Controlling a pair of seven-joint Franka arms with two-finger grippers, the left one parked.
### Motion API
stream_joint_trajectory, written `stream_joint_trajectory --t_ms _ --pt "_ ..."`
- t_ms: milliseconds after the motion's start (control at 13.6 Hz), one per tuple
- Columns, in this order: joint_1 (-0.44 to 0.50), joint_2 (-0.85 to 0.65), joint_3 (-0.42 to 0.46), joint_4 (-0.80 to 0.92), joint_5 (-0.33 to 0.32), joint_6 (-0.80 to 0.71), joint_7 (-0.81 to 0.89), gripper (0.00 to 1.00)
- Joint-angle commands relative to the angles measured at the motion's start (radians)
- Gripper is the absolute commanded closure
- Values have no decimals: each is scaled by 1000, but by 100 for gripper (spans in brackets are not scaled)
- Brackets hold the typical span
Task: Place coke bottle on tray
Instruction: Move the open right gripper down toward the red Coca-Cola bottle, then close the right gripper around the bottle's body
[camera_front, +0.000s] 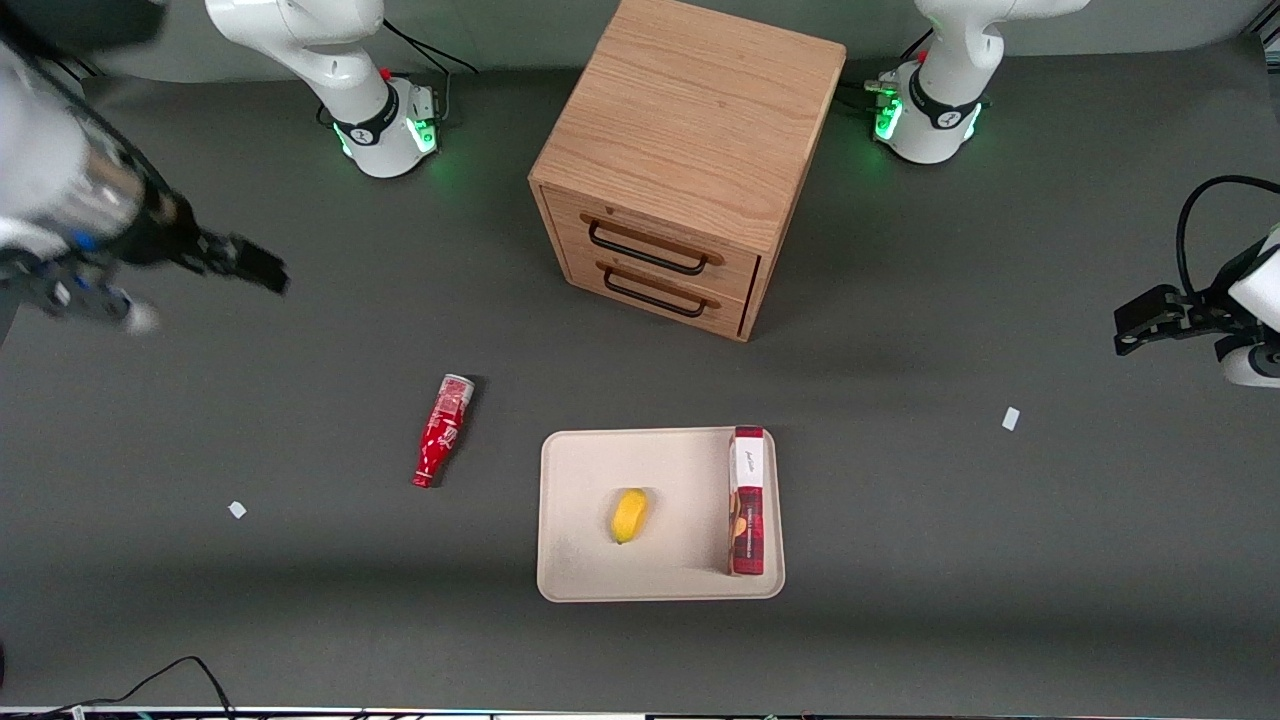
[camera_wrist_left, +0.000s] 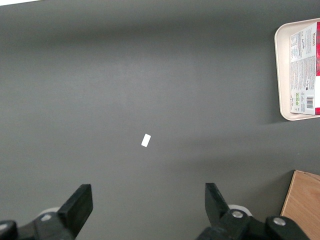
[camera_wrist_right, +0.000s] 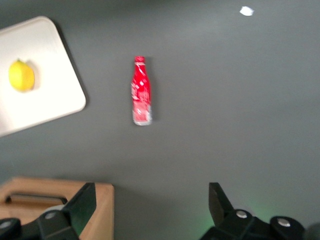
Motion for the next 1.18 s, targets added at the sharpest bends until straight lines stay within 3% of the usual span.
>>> stream_joint_trajectory --t_ms 0,221,589,737,958,1105 --pt "-10 195 50 52 20 111 139 0" --pt "1 318 82 -45 -10 315 263 0" --pt "1 383 70 -339 -110 680 276 0" --pt "0 404 66 -411 -148 784 291 0" --pt "1 421 55 -475 -153 880 294 1" --pt "1 417 55 -498 -164 901 294 100"
